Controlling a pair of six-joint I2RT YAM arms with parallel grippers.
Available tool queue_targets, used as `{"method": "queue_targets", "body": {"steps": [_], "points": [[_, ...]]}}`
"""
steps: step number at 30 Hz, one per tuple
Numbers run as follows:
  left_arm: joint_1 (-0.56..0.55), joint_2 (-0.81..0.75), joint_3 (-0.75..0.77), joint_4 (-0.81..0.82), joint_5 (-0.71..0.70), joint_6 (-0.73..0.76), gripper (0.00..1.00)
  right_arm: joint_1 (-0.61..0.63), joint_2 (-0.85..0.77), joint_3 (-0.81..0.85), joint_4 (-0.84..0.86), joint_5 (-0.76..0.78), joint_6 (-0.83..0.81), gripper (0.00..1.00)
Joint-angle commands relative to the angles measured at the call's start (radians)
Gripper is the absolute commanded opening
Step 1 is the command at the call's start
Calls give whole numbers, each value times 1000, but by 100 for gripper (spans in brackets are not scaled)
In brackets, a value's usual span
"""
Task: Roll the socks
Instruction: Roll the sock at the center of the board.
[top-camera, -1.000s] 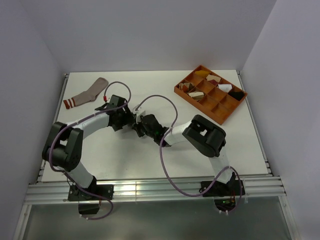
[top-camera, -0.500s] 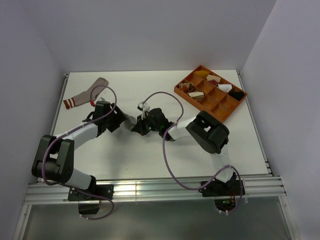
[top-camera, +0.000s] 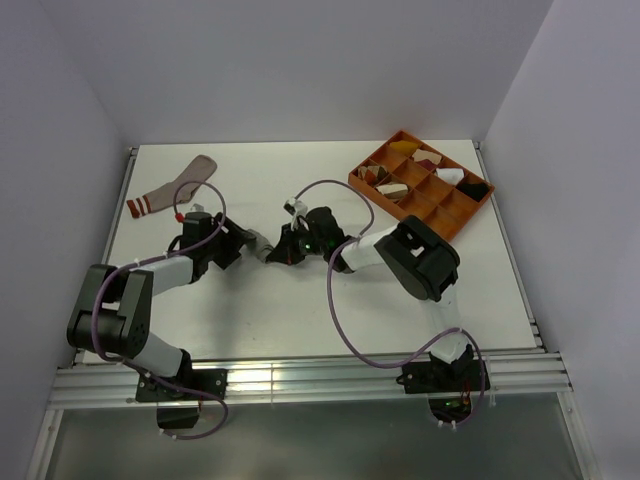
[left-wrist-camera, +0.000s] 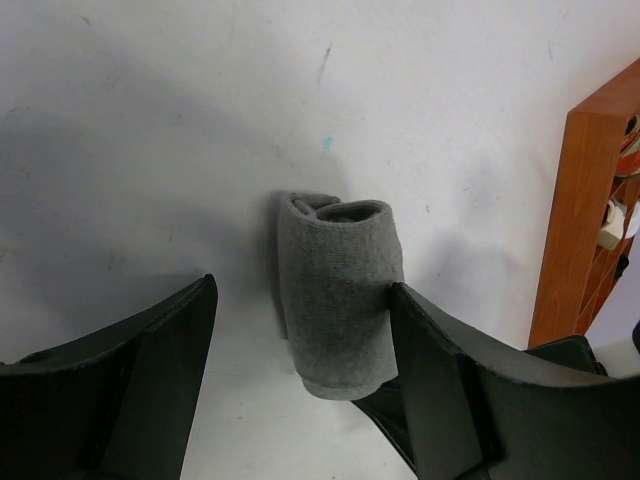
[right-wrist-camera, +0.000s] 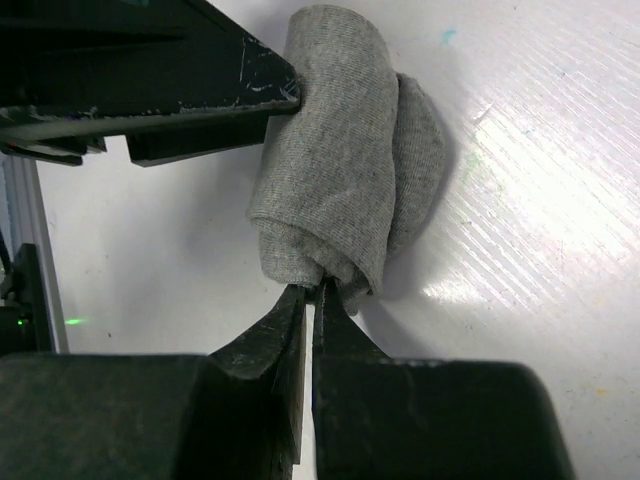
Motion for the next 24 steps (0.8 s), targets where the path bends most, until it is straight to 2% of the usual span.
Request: {"method": "queue_targets", "body": {"steps": [1, 10, 24], "points": [[16, 23, -20, 78, -1, -16, 74, -9, 27, 43, -34, -32, 38, 0], [22, 98, -8, 142, 26, -30, 70, -15, 50, 72, -64, -61, 63, 0], [29, 132, -3, 188, 3, -6, 69, -33, 65, 78, -68, -83, 90, 0]]}}
